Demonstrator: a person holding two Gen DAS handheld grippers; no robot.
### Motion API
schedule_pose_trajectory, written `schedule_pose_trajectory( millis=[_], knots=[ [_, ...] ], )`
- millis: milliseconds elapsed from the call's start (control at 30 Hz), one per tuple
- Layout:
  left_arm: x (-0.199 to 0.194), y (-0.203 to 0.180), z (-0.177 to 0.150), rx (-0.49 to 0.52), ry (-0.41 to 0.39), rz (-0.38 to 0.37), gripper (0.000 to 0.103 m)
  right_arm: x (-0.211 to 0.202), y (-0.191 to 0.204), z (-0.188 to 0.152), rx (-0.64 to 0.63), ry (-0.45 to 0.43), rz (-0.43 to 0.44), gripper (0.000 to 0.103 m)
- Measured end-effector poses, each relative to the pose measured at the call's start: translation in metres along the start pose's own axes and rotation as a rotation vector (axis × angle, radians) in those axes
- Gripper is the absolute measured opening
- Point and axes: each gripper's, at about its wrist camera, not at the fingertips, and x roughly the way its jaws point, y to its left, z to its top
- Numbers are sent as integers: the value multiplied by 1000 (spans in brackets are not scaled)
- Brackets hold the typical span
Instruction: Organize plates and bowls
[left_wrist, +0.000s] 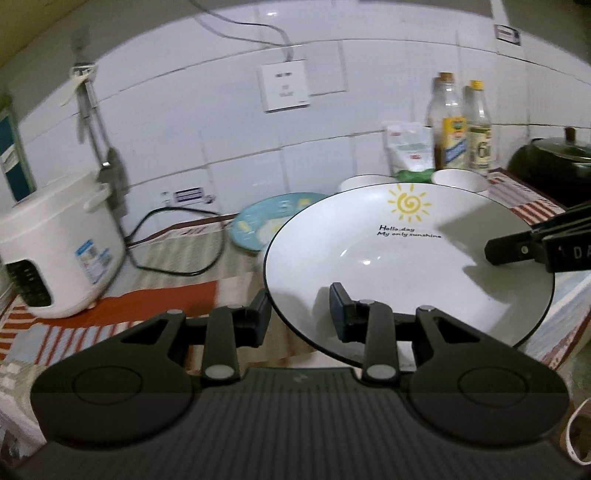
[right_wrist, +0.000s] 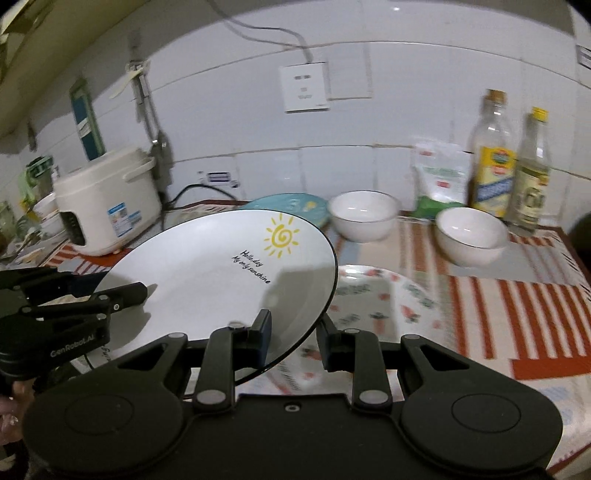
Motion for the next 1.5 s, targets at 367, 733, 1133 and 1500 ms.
schedule_pose_trajectory(
  millis=[367,733,1133,1500],
  knots=[
    [41,-60,2,22,46,-75,32,6,-62,-21,42,16,-56,31],
    [78,-80,-2,10,114,-84,32,38,-94,-28,55,71,-50,31],
    [100,-86,-2,13,162,-67,32,61,-104,-32,35,82,-31,31],
    [101,-87,-2,14,177,-54,33,66,-107,-31,-21,83,-4,32]
  ],
)
